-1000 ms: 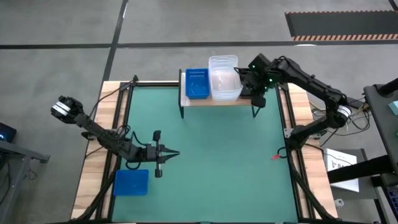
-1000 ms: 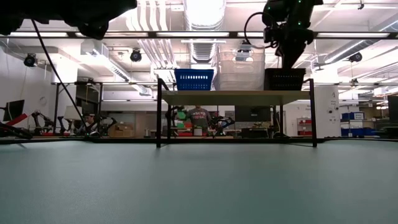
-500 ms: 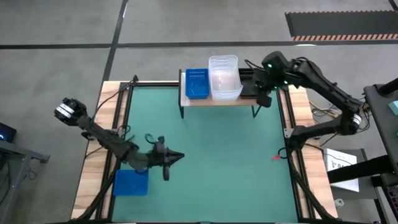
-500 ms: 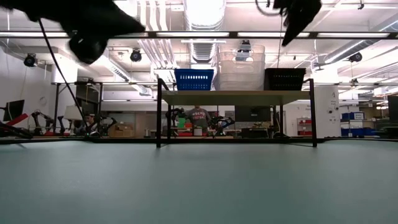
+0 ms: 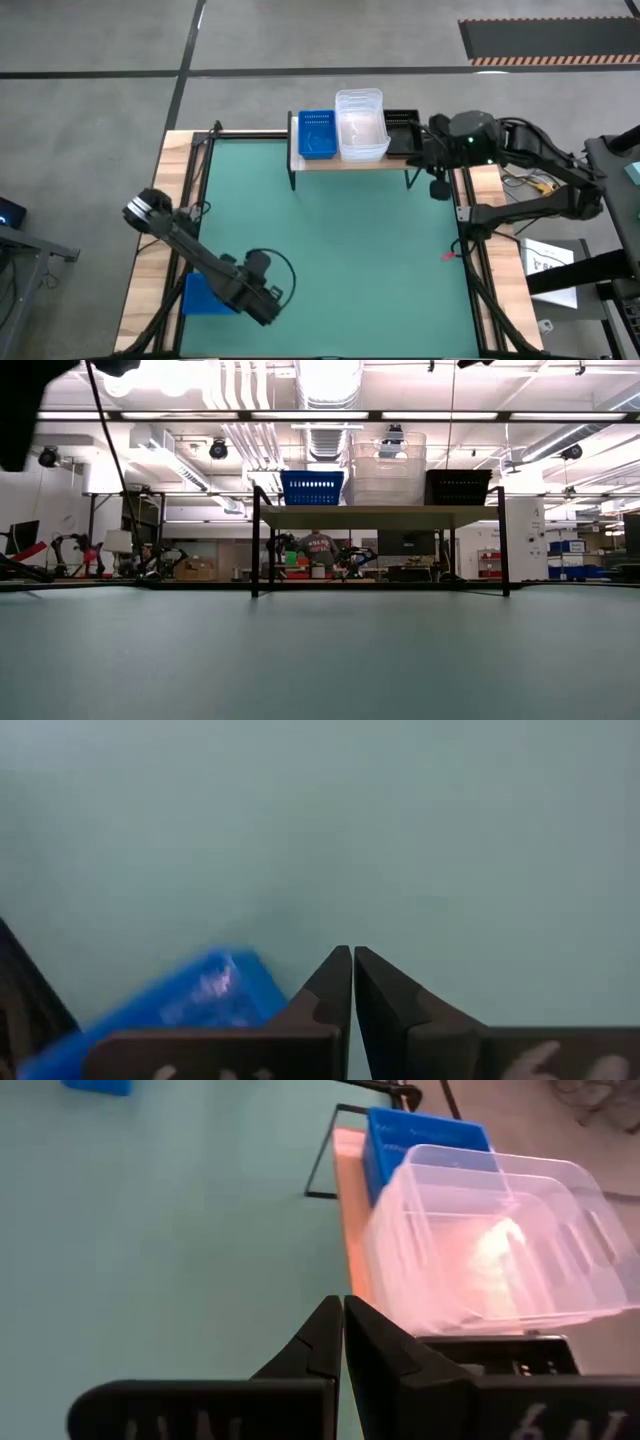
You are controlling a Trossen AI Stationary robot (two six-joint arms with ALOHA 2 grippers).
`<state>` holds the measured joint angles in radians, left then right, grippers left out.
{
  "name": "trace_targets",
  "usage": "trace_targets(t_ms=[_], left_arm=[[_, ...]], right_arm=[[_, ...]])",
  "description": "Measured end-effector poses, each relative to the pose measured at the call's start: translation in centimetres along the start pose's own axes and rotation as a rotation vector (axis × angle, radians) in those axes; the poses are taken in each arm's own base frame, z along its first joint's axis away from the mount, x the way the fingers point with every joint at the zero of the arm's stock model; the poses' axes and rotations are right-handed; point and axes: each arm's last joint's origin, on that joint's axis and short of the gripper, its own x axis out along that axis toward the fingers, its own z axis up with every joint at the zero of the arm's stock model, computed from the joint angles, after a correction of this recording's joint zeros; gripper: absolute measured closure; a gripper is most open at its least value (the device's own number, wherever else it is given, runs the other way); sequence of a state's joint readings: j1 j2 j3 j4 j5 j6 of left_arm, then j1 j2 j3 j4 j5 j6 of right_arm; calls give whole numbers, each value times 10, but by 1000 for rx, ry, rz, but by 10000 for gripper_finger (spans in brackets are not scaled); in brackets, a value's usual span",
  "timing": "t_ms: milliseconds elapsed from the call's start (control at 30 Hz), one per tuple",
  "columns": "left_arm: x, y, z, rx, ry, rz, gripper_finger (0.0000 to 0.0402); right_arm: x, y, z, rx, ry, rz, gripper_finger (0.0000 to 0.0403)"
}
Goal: Stack baskets on shelf by color
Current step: Stack the blue bin on the blue bin on the shelf
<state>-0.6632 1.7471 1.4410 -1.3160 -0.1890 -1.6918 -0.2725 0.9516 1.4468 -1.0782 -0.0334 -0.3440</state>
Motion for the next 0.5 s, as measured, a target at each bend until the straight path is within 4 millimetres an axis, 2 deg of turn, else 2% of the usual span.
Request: trace_targets(t_ms=[167,300,500], left_arm=[[6,-14,-12,-19,133,-15,401],[8,-18,-25,-24,158,-63,396],[6,-11,-37,-73,189,-6,333]], right_arm=[[8,10,0,-32,10,47,394],[19,18,-3,-58,37,83,394],[28,26,-5,-65,63,114,394]])
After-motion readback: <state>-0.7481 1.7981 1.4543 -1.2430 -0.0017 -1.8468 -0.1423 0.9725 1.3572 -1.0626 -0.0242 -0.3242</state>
